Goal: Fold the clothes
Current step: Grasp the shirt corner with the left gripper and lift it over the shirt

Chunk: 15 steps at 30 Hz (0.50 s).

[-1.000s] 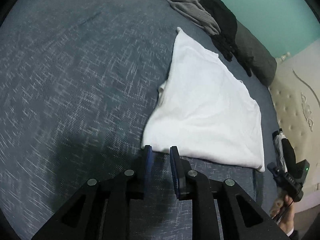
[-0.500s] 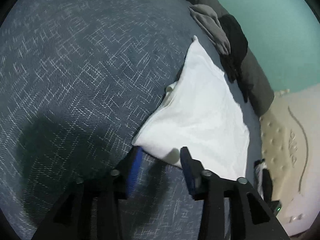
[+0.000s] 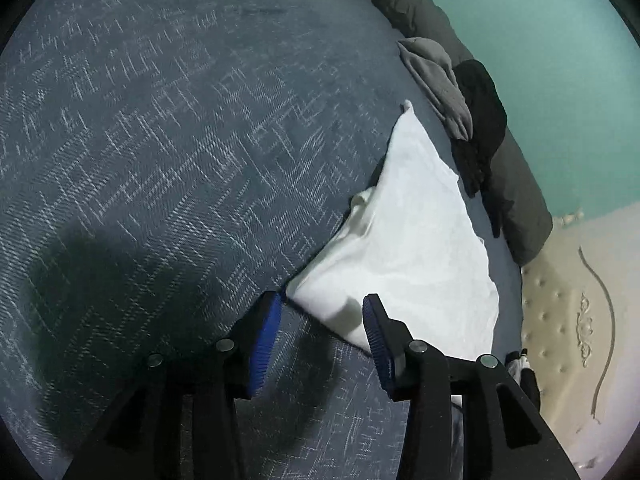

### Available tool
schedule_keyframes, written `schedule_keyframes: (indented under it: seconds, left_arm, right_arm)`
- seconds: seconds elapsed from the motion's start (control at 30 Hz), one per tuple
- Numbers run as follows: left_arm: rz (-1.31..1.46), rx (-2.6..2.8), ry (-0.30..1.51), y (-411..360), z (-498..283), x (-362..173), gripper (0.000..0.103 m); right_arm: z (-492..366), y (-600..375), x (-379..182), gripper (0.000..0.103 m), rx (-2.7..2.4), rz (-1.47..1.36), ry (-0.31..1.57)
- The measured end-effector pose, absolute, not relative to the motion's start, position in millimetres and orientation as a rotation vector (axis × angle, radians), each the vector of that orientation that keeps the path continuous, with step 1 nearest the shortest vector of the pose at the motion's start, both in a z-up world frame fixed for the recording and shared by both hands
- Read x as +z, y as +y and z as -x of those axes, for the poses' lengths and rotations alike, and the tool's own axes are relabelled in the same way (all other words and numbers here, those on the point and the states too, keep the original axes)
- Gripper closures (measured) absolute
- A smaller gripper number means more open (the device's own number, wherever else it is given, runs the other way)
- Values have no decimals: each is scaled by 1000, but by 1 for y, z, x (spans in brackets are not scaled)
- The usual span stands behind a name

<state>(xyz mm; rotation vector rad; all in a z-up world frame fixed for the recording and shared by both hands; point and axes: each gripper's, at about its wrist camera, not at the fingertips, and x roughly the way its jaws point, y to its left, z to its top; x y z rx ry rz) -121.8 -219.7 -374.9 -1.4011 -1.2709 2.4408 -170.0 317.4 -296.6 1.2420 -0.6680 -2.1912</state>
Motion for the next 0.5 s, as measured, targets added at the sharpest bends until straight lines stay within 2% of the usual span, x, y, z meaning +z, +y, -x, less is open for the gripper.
schedule_keyframes:
  seconds: [0.4, 0.47, 0.5]
  left_arm:
    - [1315, 2485, -1185, -200, 141, -372, 56]
    - [1303, 2485, -1176, -196, 141, -373, 59]
    - [1296, 2484, -1181, -195, 142, -373, 65]
  right_arm:
    - [172, 321, -307, 87, -2169, -1178, -750]
    - [171, 322, -308, 87, -2169, -1174, -756]
    - [171, 322, -309, 87, -2169, -1173, -759]
